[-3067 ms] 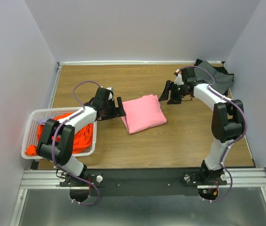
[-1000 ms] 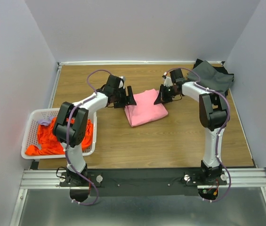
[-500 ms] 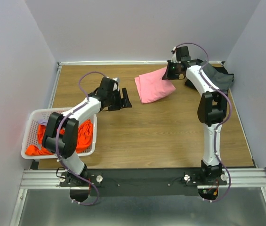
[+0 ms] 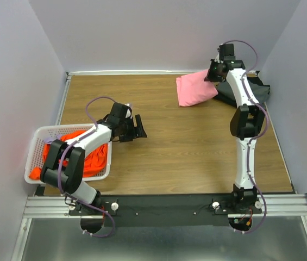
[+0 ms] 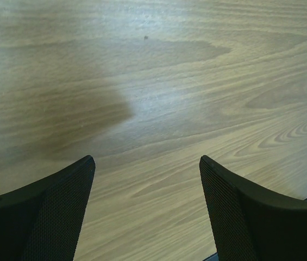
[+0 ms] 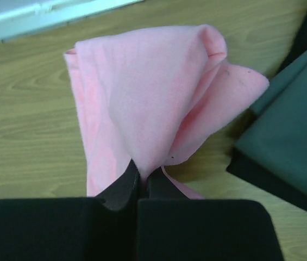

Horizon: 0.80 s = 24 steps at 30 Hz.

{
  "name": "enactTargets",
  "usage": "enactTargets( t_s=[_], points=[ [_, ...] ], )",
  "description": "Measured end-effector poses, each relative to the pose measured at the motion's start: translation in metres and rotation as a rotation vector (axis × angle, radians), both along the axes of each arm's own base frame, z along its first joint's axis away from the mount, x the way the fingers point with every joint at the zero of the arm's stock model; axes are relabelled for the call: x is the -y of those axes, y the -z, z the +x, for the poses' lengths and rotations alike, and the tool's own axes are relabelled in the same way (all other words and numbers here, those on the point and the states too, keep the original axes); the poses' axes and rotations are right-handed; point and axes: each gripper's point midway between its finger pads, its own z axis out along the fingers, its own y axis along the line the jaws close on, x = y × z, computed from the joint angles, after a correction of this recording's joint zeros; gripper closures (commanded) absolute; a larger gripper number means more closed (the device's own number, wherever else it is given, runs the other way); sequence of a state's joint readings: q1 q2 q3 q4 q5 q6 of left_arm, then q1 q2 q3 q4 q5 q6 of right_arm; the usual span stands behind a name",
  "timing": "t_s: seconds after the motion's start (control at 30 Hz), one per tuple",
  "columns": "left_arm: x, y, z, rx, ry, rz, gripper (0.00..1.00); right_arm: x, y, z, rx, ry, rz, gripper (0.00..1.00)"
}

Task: Fold and stack the t-shirts
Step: Neatly place the folded tshirt to the corner

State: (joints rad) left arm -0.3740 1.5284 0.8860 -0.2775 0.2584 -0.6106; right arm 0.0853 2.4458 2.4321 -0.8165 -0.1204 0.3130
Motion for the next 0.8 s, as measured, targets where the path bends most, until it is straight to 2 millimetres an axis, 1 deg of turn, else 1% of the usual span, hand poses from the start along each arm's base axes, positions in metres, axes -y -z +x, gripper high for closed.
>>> enactTargets(
  t_s=[0.1, 0.2, 0.3, 0.43, 0.67, 0.73, 0.8],
  points=[
    [-0.002, 0.006, -0.006, -0.018, -0.006, 0.003, 0.14, 0.021, -0.017, 0.011, 0.046, 0.044, 0.007, 0.99],
    [-0.004, 0.011, -0.012, -0.036, -0.012, 0.006, 0.14, 0.041, -0.03, 0.018, 0.078, 0.088, 0.016, 0.99],
    [-0.006, 0.017, -0.016, -0.052, -0.018, 0.007, 0.14, 0.057, -0.034, 0.02, 0.087, 0.129, 0.022, 0.99],
    [-0.007, 0.02, -0.02, -0.062, -0.023, 0.007, 0.14, 0.069, -0.034, 0.021, 0.084, 0.17, 0.033, 0.99],
    [-0.007, 0.019, -0.02, -0.055, -0.025, 0.004, 0.14, 0.08, -0.053, 0.027, 0.125, 0.23, 0.077, 0.99],
    [-0.007, 0.018, -0.02, -0.053, -0.025, 0.002, 0.14, 0.084, -0.055, 0.028, 0.13, 0.248, 0.089, 0.99],
    [-0.007, 0.018, -0.02, -0.05, -0.026, 0.0, 0.14, 0.093, -0.056, 0.03, 0.135, 0.276, 0.107, 0.99]
  ],
)
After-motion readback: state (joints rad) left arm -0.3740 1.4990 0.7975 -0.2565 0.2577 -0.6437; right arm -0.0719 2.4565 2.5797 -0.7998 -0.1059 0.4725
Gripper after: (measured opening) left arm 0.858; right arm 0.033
